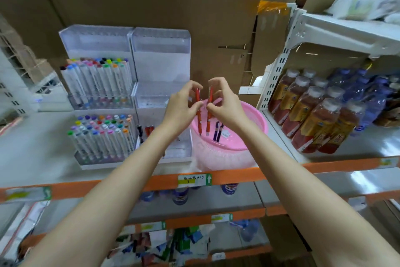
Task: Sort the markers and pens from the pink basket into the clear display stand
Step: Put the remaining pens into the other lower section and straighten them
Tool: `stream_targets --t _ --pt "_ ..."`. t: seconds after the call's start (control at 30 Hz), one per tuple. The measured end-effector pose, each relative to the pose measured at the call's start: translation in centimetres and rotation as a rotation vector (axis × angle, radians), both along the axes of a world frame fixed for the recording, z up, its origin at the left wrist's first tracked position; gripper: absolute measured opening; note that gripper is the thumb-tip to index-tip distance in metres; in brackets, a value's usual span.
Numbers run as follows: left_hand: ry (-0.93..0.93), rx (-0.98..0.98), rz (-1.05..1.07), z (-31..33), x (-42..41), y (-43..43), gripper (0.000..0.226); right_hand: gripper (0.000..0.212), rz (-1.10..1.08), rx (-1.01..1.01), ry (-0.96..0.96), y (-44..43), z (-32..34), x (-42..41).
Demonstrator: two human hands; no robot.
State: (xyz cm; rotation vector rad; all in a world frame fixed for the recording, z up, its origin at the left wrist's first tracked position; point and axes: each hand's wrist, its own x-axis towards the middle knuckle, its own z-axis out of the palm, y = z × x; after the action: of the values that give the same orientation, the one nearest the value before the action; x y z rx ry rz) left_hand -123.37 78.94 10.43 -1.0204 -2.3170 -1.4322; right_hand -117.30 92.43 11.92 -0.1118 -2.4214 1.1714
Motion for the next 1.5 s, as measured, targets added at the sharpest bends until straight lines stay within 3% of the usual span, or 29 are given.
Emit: stream_targets --t 0.1,0.47,0.9,1.5 --pt "0.035 -0.064 -0.005 0.4 0.1 -2.9 0.031 0.057 0.018 0.001 0.050 -2.5 0.0 0.3" --pt "0.006 -0.053 0.058 0.9 0.0 -7.7 0.021 0.041 0.083 0.011 0.047 -8.3 -1.1 -0.5" --pt "0.049 -0.196 0.070 -0.7 -1.0 -8.6 0.022 0.044 0.065 0.077 0.012 -8.5 -2.9 -1.0" --pt "0.013 -0.182 0.010 -0.9 -1.6 -8.8 0.022 0.040 0.101 0.098 0.006 -8.9 -3.9 -2.5"
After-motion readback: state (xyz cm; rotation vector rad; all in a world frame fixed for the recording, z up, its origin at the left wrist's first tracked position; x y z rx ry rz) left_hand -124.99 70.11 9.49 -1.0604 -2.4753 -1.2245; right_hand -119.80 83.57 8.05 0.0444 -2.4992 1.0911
